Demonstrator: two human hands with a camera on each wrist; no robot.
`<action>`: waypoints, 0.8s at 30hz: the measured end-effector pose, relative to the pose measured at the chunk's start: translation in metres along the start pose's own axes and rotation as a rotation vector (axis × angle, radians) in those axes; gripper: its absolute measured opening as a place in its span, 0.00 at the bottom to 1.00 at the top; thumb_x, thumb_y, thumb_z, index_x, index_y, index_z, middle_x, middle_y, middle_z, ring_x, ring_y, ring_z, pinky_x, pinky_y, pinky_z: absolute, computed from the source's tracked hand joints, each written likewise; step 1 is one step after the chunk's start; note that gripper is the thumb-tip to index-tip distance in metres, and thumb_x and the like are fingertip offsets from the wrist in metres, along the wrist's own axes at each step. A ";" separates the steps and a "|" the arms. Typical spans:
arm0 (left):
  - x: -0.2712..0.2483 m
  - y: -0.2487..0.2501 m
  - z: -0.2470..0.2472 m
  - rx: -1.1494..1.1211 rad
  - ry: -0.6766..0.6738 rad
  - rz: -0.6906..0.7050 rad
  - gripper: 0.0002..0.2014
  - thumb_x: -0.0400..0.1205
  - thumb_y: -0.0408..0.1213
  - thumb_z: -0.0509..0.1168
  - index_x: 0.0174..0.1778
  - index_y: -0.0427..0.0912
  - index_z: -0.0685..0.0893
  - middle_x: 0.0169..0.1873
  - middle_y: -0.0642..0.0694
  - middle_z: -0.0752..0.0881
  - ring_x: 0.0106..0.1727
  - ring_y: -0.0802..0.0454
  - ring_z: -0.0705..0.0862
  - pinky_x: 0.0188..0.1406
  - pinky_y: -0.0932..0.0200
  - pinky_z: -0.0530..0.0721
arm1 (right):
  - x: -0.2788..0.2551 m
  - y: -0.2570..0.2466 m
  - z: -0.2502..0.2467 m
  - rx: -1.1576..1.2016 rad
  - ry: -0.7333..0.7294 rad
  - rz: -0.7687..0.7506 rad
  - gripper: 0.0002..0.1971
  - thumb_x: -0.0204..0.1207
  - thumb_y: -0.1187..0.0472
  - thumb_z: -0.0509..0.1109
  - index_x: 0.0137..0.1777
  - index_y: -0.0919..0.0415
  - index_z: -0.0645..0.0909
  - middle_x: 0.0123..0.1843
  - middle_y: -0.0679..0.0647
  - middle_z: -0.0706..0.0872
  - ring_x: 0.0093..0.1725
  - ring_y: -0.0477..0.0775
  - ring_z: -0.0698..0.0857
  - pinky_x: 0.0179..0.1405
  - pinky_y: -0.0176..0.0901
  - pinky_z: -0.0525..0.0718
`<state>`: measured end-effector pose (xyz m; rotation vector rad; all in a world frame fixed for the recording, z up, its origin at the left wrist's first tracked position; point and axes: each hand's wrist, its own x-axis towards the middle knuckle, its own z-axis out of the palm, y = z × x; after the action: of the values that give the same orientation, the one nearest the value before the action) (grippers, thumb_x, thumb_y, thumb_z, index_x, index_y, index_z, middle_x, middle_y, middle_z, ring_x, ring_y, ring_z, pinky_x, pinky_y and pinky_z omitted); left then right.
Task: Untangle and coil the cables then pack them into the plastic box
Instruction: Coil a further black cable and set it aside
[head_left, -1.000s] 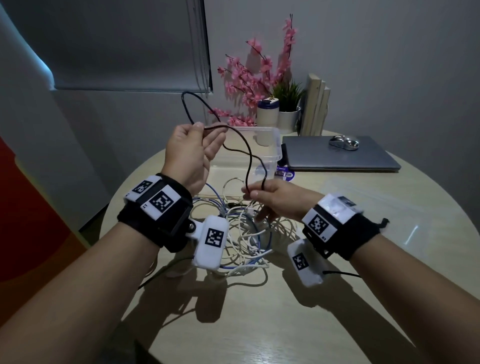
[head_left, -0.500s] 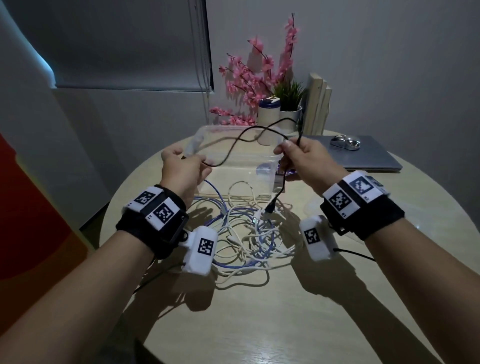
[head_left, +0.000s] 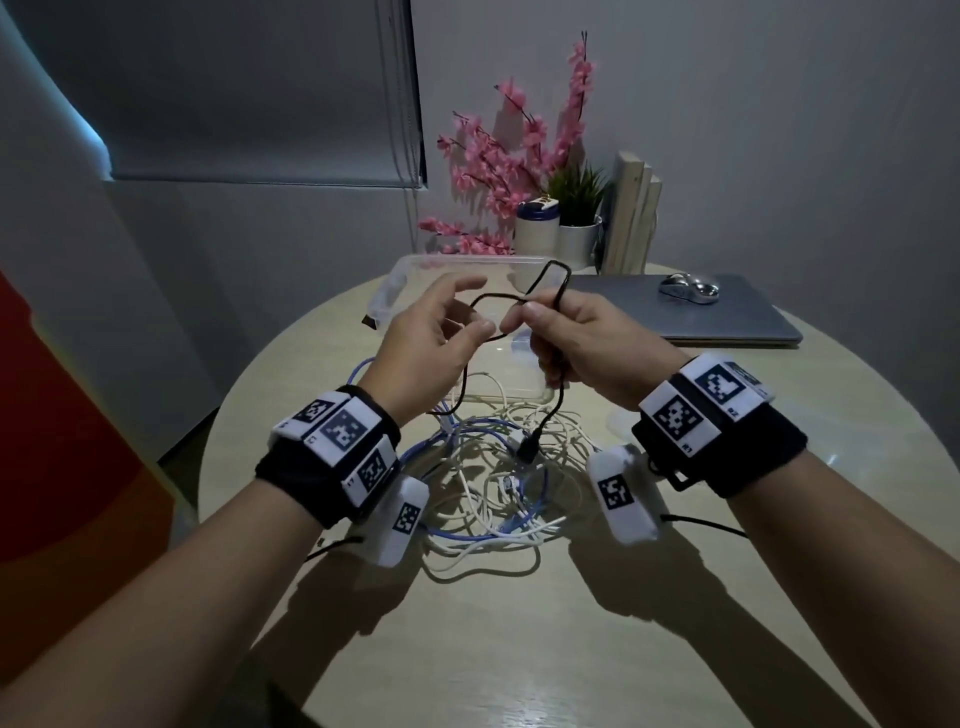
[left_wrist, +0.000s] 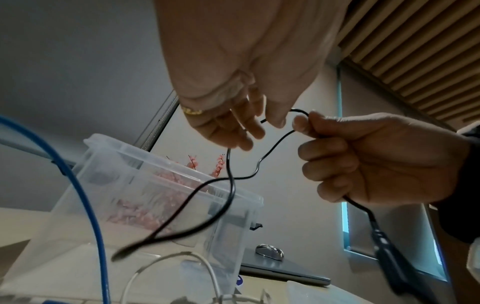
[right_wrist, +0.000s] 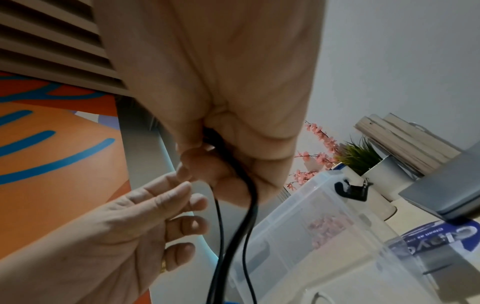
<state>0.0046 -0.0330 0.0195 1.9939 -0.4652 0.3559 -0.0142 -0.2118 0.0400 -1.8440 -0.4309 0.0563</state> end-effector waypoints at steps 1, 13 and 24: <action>0.000 -0.001 -0.001 0.039 0.028 0.017 0.14 0.83 0.39 0.65 0.64 0.53 0.80 0.44 0.51 0.85 0.45 0.58 0.82 0.47 0.68 0.80 | 0.000 0.001 0.000 -0.013 -0.029 -0.001 0.13 0.87 0.60 0.54 0.49 0.59 0.81 0.28 0.54 0.70 0.27 0.50 0.71 0.28 0.41 0.73; -0.002 -0.011 0.004 -0.086 -0.382 -0.294 0.24 0.83 0.35 0.63 0.75 0.50 0.69 0.57 0.44 0.84 0.64 0.46 0.81 0.68 0.50 0.77 | -0.002 0.002 0.012 0.070 -0.161 0.069 0.13 0.87 0.53 0.51 0.45 0.60 0.71 0.21 0.45 0.64 0.23 0.46 0.60 0.23 0.39 0.58; -0.018 -0.016 0.010 -0.157 -0.352 -0.358 0.04 0.85 0.31 0.62 0.52 0.42 0.81 0.31 0.46 0.79 0.24 0.57 0.74 0.24 0.64 0.73 | 0.006 0.002 0.005 -0.001 0.206 0.078 0.23 0.87 0.52 0.53 0.30 0.58 0.72 0.27 0.52 0.76 0.30 0.52 0.75 0.33 0.43 0.71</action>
<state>-0.0032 -0.0328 -0.0051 1.9415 -0.3315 -0.2510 -0.0098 -0.2055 0.0376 -1.8454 -0.2152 -0.0797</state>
